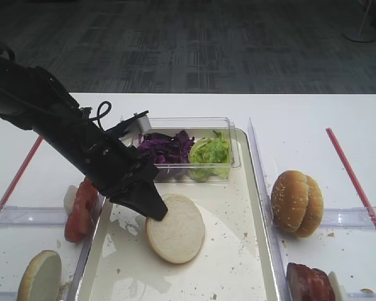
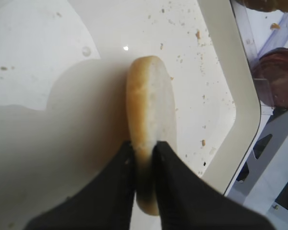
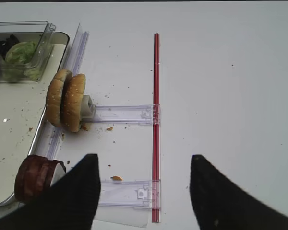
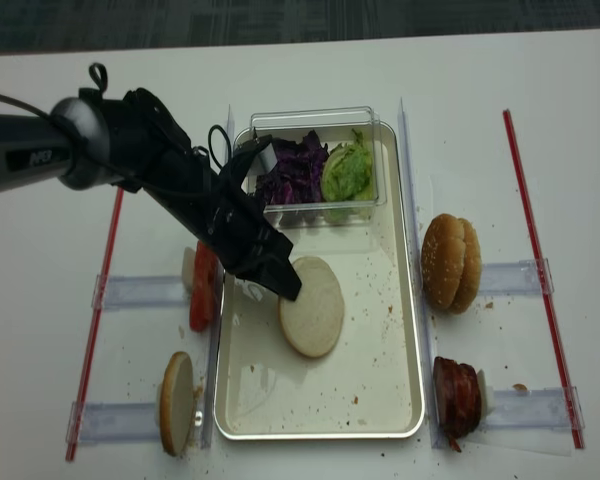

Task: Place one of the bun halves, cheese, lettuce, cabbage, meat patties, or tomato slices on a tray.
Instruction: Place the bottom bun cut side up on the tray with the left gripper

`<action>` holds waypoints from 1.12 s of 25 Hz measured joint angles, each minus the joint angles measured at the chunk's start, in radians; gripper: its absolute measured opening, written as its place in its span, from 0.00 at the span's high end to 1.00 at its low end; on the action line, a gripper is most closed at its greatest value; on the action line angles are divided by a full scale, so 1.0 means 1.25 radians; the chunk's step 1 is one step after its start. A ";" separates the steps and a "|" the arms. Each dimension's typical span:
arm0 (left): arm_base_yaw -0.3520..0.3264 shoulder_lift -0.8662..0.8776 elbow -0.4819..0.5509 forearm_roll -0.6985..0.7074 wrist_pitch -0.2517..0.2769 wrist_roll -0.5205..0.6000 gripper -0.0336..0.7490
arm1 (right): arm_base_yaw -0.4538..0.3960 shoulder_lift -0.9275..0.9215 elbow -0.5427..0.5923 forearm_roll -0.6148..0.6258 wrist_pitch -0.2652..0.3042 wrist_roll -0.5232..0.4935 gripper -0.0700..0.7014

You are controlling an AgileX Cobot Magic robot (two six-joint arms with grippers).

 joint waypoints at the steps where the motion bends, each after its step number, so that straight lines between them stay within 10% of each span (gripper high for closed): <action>1: 0.000 0.000 0.000 0.002 0.000 0.000 0.83 | 0.000 0.000 0.000 0.000 0.000 0.000 0.33; 15: 0.000 0.000 0.000 0.068 -0.011 -0.027 0.69 | 0.000 0.000 0.000 0.000 0.000 0.000 0.33; 28: 0.000 0.000 0.000 0.068 -0.014 -0.027 0.37 | 0.000 0.000 0.000 0.000 0.000 0.000 0.33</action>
